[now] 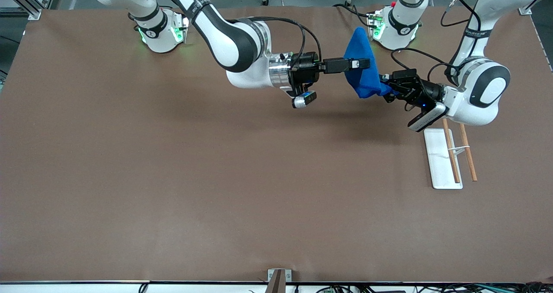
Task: Right arm passes towel to left arm to hang
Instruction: 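Open the right gripper and release the towel to the left gripper, then carry the towel toward the dowel rack while the right gripper retracts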
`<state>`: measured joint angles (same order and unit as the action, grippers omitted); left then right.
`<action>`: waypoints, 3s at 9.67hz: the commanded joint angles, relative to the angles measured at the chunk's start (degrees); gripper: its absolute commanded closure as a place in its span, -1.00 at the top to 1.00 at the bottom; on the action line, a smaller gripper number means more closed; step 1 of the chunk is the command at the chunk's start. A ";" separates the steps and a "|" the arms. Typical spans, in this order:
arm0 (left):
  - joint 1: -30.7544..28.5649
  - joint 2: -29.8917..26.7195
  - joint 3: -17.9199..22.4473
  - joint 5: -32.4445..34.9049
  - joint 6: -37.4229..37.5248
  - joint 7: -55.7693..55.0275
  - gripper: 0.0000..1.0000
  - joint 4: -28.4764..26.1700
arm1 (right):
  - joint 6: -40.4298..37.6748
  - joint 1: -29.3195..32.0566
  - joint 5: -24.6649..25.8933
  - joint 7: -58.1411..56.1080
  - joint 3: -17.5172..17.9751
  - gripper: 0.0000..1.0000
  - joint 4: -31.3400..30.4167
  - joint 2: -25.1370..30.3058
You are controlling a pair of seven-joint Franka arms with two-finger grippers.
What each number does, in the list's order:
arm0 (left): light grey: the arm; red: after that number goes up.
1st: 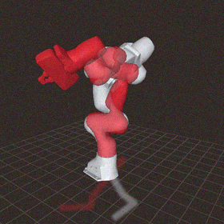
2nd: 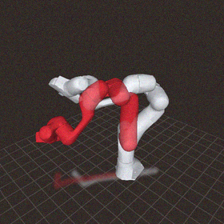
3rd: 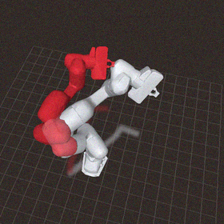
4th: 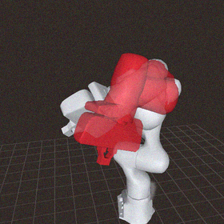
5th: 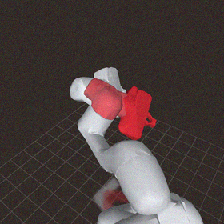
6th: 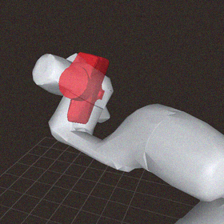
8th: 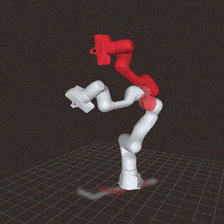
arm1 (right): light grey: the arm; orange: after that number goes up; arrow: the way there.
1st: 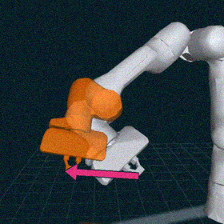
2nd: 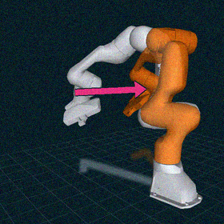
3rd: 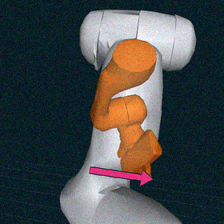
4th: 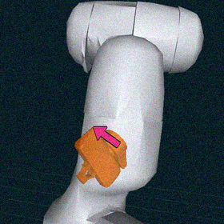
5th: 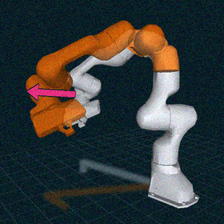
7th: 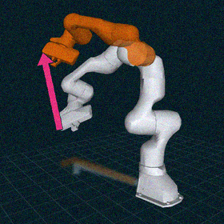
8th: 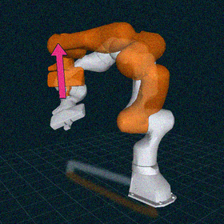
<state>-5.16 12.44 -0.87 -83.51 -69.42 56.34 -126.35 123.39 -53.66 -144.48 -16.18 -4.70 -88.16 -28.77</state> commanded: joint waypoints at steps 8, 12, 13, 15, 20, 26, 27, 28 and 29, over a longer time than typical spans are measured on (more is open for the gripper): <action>-0.12 2.06 1.84 16.94 -0.01 -10.35 -0.99 12.24 | 5.51 17.26 47.38 3.00 -2.06 1.00 -5.01 0.47; -0.20 2.67 4.82 31.27 0.60 -22.04 -0.99 24.54 | 9.59 19.20 75.22 3.09 -9.76 1.00 -5.89 0.38; -0.12 2.94 6.05 34.52 2.52 -23.45 -0.99 27.70 | 9.41 19.20 82.27 3.44 -12.23 1.00 -5.80 0.47; 0.23 3.03 6.76 41.10 3.15 -24.69 -0.99 31.23 | 8.97 18.51 96.33 4.05 -18.73 1.00 -5.97 0.99; 3.75 1.97 6.06 54.15 3.15 -35.74 -0.99 42.04 | -9.26 22.08 129.14 17.15 -23.77 1.00 -5.72 9.68; 3.84 2.85 7.20 61.09 -5.01 -38.07 -0.99 38.82 | -21.11 45.52 141.84 15.83 -7.03 1.00 -2.20 25.32; 3.58 4.50 8.59 61.79 -5.02 -36.32 -0.99 39.16 | -24.74 50.70 141.76 16.18 -3.16 1.00 -2.20 27.78; 3.57 6.44 9.39 63.37 -5.02 -32.47 -0.99 39.25 | -28.78 54.85 142.19 16.53 0.01 1.00 -2.28 30.07; 3.57 7.32 10.36 65.90 -5.02 -29.73 -0.99 39.25 | -31.69 54.97 144.02 21.41 0.22 1.00 -1.67 30.61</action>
<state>-1.86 17.45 8.55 -20.41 -73.33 23.08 -86.24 94.09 -1.08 -2.87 0.97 -7.20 -88.90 -0.16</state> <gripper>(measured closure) 0.969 0.000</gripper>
